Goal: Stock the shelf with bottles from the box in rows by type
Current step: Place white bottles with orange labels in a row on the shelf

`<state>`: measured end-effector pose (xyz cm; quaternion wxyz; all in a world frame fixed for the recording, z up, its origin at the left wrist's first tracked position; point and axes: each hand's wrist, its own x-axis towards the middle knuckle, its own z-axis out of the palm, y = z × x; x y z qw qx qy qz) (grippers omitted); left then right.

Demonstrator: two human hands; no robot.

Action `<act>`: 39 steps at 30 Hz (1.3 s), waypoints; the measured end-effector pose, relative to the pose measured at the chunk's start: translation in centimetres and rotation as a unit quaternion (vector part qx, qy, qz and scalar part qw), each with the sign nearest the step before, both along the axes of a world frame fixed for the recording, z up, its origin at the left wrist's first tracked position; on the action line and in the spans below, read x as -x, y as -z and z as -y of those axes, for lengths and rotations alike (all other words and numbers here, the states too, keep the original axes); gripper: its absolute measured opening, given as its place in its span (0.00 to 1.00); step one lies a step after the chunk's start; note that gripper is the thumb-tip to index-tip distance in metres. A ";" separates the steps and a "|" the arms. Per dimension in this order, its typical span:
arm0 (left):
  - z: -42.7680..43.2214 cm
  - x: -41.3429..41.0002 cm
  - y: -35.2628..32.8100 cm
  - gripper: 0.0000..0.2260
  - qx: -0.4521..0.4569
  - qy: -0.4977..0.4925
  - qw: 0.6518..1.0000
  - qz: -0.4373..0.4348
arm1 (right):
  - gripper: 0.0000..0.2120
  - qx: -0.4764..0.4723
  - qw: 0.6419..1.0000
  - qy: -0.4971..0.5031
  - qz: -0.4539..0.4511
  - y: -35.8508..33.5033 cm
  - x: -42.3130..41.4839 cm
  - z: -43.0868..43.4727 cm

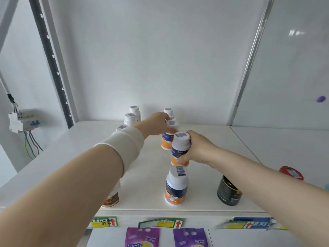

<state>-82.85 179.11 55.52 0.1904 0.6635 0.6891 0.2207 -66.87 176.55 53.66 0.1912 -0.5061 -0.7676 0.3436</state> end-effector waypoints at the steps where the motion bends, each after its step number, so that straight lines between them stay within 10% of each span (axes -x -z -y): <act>1: -0.4 0.0 0.4 0.20 0.011 0.006 1.000 -0.019 | 0.31 0.004 1.000 -0.006 0.012 0.4 0.3 -0.2; 15: -2.3 -0.1 2.1 0.24 0.070 0.041 0.996 -0.032 | 0.30 0.027 0.998 -0.029 0.050 2.7 0.8 -1.1; 22: -1.0 -0.4 0.4 0.28 0.075 0.039 0.995 -0.061 | 0.10 0.064 0.991 -0.072 0.093 0.5 -0.3 -0.3; 27: 2.5 -0.3 -3.5 0.19 -0.008 0.029 0.993 -0.116 | 0.31 -0.011 0.978 -0.070 0.197 -4.0 -2.3 1.1; 34: 10.1 1.7 -5.3 0.18 -0.063 -0.033 0.875 -0.479 | 0.24 -0.227 0.939 -0.057 0.251 -5.3 0.9 4.4; 39: 18.9 5.3 -3.8 0.18 -0.061 -0.113 0.815 -0.566 | 0.20 -0.349 0.896 -0.126 0.243 -3.4 7.4 10.4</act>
